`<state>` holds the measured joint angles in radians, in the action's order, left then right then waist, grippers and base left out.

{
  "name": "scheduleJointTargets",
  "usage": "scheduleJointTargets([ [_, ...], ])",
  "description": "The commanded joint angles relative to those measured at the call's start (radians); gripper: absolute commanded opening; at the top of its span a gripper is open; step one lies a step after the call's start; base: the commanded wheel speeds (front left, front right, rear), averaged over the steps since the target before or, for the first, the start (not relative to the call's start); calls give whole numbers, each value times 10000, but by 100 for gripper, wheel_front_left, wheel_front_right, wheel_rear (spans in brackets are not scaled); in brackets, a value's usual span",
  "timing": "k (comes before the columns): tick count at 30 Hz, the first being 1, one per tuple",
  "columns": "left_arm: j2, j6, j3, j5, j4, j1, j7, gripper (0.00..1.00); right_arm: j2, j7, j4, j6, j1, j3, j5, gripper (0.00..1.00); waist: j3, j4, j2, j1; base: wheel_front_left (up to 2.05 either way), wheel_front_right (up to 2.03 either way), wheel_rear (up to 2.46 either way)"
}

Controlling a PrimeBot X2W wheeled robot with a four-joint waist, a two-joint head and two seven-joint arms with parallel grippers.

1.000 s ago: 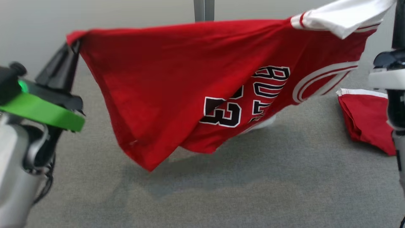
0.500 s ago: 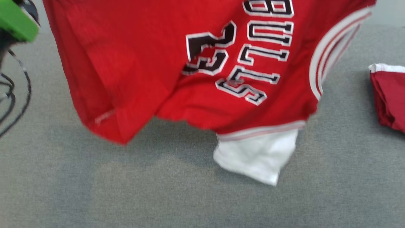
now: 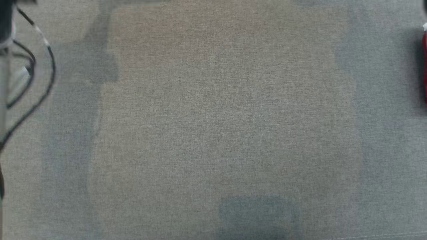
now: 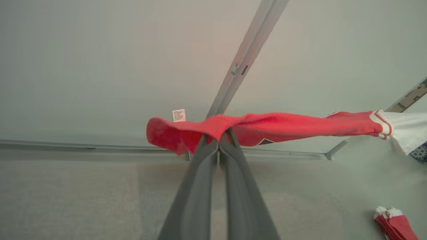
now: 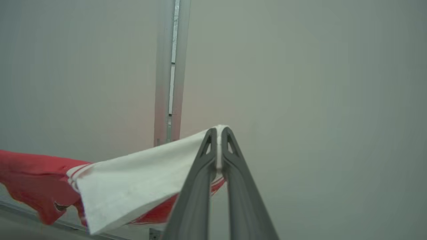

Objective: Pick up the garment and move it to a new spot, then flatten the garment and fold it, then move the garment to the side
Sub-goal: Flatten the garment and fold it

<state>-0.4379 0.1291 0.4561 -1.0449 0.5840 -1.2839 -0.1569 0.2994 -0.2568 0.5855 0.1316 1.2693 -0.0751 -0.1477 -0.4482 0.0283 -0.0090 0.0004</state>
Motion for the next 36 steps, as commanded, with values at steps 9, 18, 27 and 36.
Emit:
scheduleJointTargets([
  [9,-453,23,1012,-2562,-509,4763,-189,0,-134,-85,-370,-19,-5029,-306,-1601,0,1133,-451,90,-4,0,0,0],
  [18,382,24,2311,-3204,188,8522,1692,0,-507,-89,-571,-19,-9052,-115,-2056,0,2866,-645,90,-4,0,0,0],
  [27,702,2,3072,-3714,473,10740,3108,0,-562,-89,-1078,-19,-11967,-33,-2079,0,4493,-494,90,-4,0,0,0],
  [36,219,4,3064,-3961,49,11863,4000,0,-137,-90,-1975,-21,-14167,-60,-2848,0,4752,-332,90,-4,0,0,0],
])
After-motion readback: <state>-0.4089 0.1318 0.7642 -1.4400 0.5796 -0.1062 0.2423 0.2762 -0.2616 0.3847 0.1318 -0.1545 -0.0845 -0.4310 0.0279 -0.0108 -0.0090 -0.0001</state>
